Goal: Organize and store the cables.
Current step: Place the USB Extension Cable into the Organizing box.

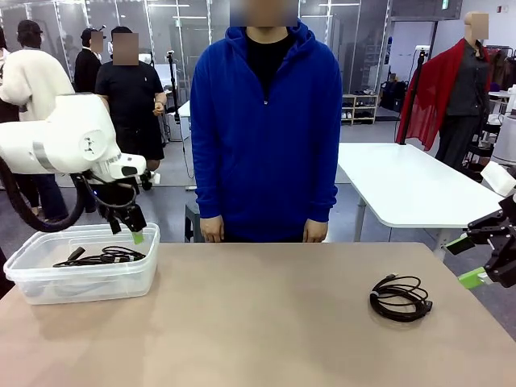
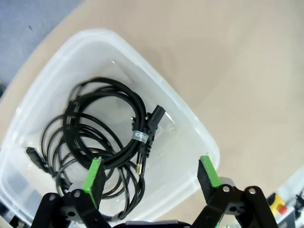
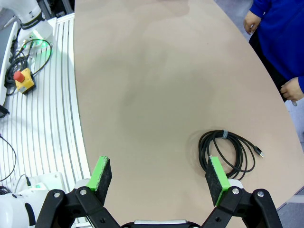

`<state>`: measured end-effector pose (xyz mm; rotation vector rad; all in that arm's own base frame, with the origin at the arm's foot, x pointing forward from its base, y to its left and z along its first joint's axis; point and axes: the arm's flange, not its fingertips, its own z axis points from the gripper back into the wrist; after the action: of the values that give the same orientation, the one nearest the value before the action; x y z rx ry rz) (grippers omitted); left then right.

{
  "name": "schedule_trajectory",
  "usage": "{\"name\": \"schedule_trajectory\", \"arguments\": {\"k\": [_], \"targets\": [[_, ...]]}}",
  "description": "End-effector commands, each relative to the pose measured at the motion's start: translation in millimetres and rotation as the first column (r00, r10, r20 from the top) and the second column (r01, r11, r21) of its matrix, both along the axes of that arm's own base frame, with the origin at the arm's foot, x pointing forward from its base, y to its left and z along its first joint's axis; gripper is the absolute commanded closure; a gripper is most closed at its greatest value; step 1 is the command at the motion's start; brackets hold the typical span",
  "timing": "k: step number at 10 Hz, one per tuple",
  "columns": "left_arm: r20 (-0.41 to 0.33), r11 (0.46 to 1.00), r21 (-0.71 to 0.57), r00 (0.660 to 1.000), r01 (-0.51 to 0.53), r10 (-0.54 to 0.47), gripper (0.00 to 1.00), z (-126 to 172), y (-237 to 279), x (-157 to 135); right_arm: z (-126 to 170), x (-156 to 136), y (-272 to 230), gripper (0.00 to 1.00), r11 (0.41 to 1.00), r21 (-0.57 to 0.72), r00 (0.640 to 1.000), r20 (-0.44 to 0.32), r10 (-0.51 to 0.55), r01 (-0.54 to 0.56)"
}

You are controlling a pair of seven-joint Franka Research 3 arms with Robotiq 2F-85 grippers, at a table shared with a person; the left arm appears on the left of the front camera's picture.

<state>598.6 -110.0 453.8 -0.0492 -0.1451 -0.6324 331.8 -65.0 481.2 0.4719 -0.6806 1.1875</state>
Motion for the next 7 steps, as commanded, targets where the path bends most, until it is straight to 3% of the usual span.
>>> {"name": "schedule_trajectory", "arguments": {"k": [1, 7], "targets": [[0.107, 0.997, -0.056, 0.993, 0.048, -0.042, 0.02, 22, 15, -42, -1, -1, 1, 0.00, 1.000, 0.014, 1.000, -0.001, 0.000, 0.000], [0.317, 0.989, -0.124, 0.948, 0.081, -0.038, 0.02, 61, 25, -127, -1, -1, 1, 0.00, 1.000, 0.014, 1.000, -0.001, 0.000, 0.000]]}}
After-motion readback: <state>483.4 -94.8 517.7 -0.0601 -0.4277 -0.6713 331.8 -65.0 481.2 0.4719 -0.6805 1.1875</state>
